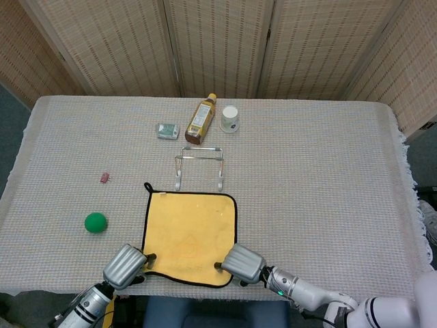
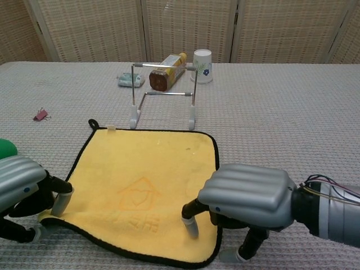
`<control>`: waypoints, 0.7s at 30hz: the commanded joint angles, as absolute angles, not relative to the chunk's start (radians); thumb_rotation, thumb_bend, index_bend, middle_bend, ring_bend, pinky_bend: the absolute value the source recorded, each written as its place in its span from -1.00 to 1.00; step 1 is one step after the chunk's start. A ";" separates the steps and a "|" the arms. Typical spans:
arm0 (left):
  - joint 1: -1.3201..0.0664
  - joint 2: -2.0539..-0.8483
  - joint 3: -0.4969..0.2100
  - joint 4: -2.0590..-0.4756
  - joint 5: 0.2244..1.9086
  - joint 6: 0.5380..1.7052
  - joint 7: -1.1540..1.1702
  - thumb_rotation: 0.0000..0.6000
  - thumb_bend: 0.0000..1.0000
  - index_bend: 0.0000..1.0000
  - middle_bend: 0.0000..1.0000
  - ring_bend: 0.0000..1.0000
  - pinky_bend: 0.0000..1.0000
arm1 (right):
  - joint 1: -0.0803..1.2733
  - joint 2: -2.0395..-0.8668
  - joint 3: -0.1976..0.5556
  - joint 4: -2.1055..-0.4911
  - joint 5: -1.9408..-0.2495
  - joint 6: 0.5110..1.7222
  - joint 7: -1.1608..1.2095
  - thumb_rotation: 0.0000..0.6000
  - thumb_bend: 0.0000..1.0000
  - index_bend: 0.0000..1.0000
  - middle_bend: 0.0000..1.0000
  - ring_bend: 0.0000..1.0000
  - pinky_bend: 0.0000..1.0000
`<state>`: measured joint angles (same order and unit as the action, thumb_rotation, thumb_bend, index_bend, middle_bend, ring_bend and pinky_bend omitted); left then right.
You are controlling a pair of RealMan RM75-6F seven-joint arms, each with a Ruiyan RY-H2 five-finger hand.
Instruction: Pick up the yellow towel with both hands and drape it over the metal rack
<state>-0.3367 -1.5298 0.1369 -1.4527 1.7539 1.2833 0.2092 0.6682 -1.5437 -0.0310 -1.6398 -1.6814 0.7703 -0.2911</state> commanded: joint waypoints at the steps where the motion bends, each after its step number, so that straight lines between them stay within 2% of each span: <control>1: -0.336 -1.530 0.136 -1.452 1.755 1.286 0.208 1.00 -0.10 0.39 1.00 0.68 0.88 | 0.675 -1.555 -0.030 -1.634 -1.676 0.776 -0.298 1.00 -0.45 -0.13 0.90 0.91 1.00; 10: -0.328 -1.526 0.138 -1.450 1.758 1.301 0.202 1.00 -0.10 0.39 1.00 0.68 0.88 | 0.686 -1.592 -0.031 -1.605 -1.670 0.807 -0.294 1.00 -0.18 0.06 0.92 0.94 1.00; 15: -0.326 -1.518 0.133 -1.451 1.783 1.343 0.168 1.00 -0.10 0.39 1.00 0.68 0.88 | 0.680 -1.604 -0.027 -1.595 -1.682 0.860 -0.275 1.00 0.03 0.31 0.94 0.96 1.00; 21: -0.356 -1.481 0.102 -1.479 1.824 1.386 0.119 1.00 -0.10 0.39 1.00 0.68 0.88 | 0.668 -1.588 0.000 -1.611 -1.704 0.963 -0.231 1.00 0.10 0.52 0.96 0.99 1.00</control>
